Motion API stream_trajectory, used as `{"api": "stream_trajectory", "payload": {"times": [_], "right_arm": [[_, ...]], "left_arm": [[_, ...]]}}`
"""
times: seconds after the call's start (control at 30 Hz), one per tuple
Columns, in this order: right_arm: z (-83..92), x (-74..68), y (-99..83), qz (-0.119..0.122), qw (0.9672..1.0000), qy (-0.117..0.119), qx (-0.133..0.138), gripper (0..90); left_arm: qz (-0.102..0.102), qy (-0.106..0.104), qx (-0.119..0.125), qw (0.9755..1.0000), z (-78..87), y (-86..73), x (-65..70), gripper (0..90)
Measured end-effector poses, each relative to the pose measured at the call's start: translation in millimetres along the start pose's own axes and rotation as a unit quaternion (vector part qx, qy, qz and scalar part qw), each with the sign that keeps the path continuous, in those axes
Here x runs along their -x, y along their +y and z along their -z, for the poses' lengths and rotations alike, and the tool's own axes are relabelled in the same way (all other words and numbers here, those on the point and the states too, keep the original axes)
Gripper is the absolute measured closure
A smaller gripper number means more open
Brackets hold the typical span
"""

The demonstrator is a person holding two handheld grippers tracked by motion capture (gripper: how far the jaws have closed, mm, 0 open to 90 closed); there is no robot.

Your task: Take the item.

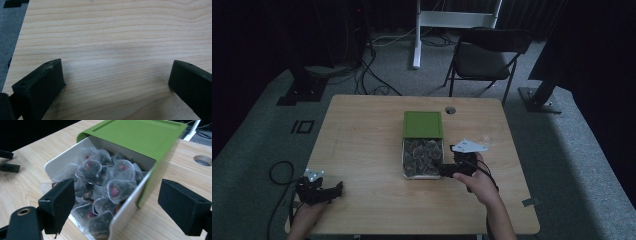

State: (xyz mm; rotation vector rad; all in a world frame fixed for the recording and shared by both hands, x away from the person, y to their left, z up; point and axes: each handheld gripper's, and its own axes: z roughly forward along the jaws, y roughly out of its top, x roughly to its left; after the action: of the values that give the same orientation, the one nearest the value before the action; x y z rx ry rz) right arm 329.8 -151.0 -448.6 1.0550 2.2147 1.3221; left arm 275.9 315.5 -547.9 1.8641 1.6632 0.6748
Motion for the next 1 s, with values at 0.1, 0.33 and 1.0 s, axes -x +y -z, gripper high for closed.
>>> {"api": "stream_trajectory", "payload": {"times": [0.1, 0.33, 1.0], "right_arm": [[-4.4, -5.0, 2.9, 0.003, 1.0, 0.007, 0.001, 14.3], [-14.8, -15.2, 7.6, 0.009, 0.9998, 0.02, -0.001, 14.3], [-43.2, -40.6, 15.5, 0.0, 0.9999, -0.008, 0.008, 28.4]], "left_arm": [[0.0, 0.0, 0.0, 1.0, -0.1, 0.0, 0.1, 0.5], [0.001, 0.0, 0.0, 1.0, -0.1, 0.0, 0.1, 0.5], [0.0, 0.0, 0.001, 1.0, -0.1, 0.0, 0.0, 0.5]]}}
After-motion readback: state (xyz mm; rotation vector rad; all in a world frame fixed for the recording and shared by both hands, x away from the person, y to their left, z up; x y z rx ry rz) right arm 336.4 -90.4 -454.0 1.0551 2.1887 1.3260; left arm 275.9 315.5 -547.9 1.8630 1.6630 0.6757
